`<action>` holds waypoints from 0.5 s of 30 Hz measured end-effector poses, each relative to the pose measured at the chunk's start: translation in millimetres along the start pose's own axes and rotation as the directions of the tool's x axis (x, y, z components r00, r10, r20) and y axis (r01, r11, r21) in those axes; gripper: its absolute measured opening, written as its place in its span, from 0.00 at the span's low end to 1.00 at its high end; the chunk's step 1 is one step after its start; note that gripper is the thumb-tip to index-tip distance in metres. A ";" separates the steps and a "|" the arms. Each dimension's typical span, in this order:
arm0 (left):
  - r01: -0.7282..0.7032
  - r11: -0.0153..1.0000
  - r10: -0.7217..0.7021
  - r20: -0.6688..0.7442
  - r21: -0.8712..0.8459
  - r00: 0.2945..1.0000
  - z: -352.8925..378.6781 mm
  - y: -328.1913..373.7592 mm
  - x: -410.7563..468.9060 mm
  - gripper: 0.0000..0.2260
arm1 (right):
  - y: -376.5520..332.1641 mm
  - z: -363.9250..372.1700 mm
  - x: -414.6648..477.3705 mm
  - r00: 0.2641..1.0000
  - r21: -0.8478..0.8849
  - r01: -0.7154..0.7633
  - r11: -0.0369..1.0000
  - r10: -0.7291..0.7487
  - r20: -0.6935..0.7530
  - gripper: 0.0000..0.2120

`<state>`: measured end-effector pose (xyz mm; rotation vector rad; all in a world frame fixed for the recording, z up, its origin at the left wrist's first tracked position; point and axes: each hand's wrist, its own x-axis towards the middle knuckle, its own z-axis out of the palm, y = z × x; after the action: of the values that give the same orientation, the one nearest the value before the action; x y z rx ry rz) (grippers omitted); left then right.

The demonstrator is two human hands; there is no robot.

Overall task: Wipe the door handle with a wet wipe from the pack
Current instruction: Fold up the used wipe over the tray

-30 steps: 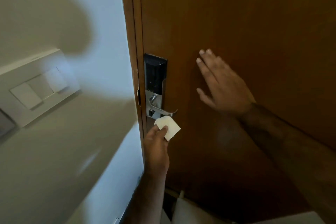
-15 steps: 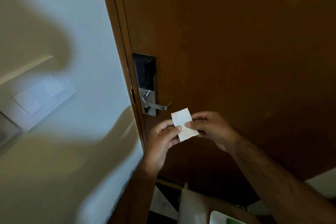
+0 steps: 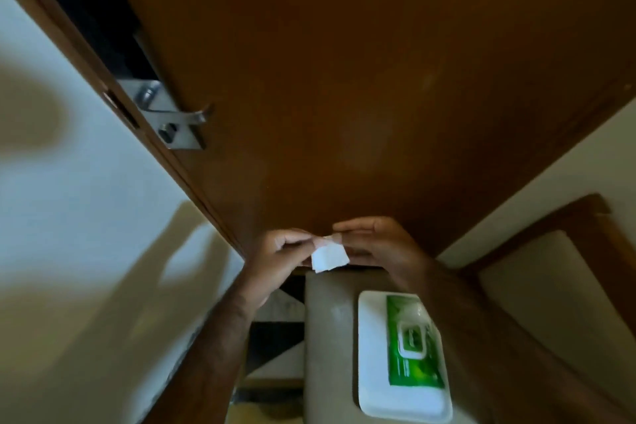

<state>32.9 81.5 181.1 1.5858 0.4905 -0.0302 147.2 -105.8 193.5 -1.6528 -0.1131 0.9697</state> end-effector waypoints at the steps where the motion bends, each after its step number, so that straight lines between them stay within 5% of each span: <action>1: 0.022 0.998 -0.023 0.020 0.057 1.000 12.2 -17.5 1.7 0.05 | 23.1 -7.4 1.2 0.999 -0.011 -0.045 0.999 0.045 -0.022 0.11; 5: 0.141 0.959 -0.171 0.106 0.245 0.979 68.5 -99.7 6.9 0.12 | 126.7 -33.0 2.2 0.971 -0.046 -0.222 0.974 0.217 -0.095 0.09; 9: 0.176 0.872 -0.263 0.135 0.456 0.955 118.1 -178.6 17.2 0.07 | 222.4 -48.7 2.4 0.919 -0.075 -0.345 0.935 0.321 -0.229 0.07; 15: 0.129 0.795 -0.245 0.119 0.593 0.962 165.8 -257.5 51.7 0.03 | 306.0 -56.6 32.7 0.902 -0.334 -0.281 0.900 0.128 -0.412 0.12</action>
<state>41.5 -63.6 -93.3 2.1028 0.5141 -0.5290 80.3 -234.7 -83.7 -2.2315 0.1512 0.7956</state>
